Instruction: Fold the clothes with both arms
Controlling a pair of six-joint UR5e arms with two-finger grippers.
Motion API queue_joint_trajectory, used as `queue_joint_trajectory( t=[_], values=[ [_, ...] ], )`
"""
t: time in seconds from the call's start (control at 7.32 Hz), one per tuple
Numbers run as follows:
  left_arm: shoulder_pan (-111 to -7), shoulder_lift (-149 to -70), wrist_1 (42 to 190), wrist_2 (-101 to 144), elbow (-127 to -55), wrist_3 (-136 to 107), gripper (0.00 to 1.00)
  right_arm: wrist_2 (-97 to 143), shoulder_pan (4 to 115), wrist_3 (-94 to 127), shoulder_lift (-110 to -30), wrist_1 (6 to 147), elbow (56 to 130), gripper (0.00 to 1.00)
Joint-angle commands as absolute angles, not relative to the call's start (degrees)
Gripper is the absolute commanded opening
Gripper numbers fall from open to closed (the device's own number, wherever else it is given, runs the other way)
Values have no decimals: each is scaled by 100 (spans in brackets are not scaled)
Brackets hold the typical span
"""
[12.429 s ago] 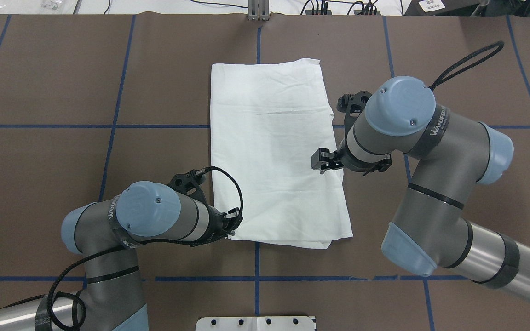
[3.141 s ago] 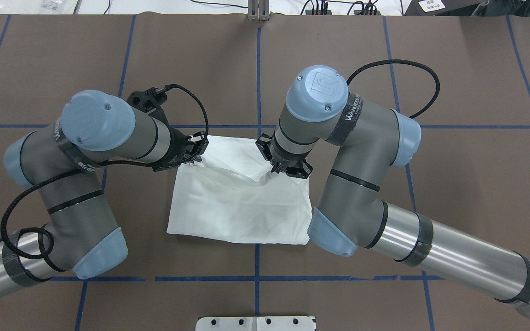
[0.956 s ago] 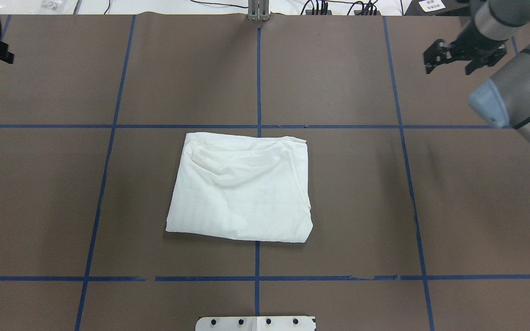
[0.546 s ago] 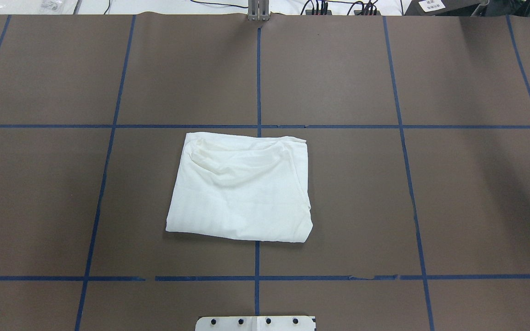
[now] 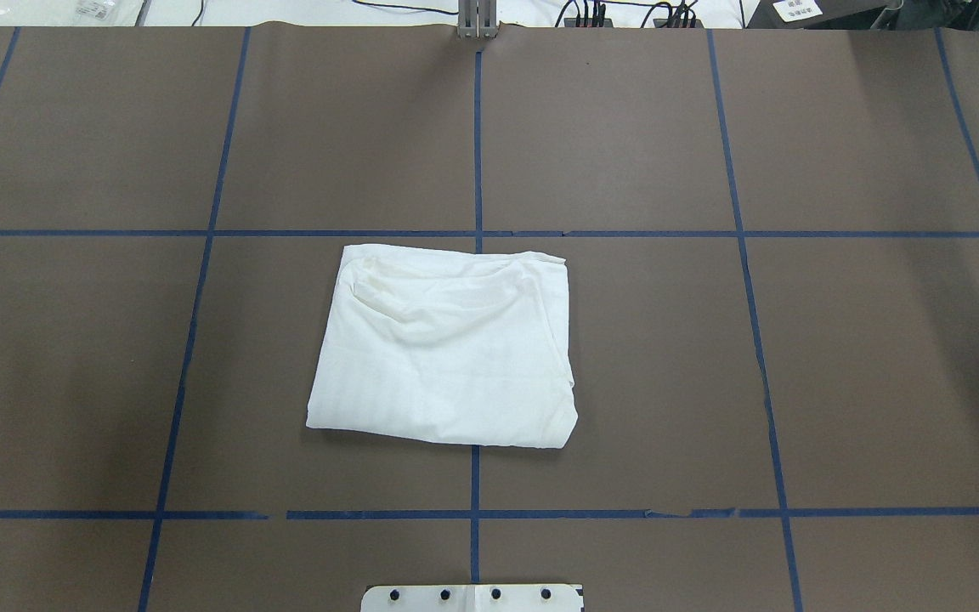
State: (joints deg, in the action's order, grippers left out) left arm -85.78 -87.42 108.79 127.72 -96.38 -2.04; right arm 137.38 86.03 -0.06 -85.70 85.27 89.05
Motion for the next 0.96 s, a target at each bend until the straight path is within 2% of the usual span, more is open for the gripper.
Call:
queue_joint_trajectory(
  t=[0.0,0.55,0.82],
  values=[
    [-8578,-8631,11075,12779,-9308,-149,100,13518,8604,183,-8604,8517,8895,100],
    [-8604,-8587,10723,12814,-9430,-167,100,13588,8604,1572,-8596,8595,9104,100],
    [-8613,-8535,10050,13068,-9858,-150,100,13719,8596,1582,-8639,8543,9123,100]
  ],
)
